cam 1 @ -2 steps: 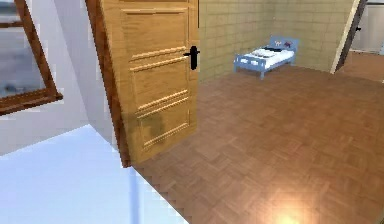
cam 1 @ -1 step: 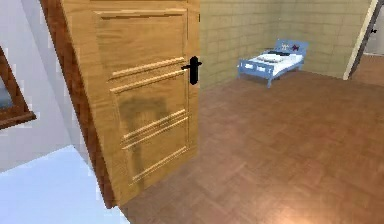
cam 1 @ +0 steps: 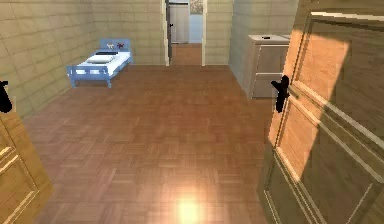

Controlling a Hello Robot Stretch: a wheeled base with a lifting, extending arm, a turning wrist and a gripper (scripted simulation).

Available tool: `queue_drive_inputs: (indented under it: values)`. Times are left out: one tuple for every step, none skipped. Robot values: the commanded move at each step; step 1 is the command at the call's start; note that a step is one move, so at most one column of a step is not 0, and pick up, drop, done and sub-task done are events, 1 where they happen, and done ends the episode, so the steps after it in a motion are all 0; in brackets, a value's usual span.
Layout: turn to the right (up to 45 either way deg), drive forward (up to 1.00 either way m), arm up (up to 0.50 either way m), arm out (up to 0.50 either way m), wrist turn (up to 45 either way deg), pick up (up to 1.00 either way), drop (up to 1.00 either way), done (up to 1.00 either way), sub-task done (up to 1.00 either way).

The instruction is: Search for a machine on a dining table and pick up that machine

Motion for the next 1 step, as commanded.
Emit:
queue_drive_inputs:
  values:
    - [0.0, 1.00, 0.00, 0.00, 0.0, 0.00, 0.00, 0.00, 0.00]
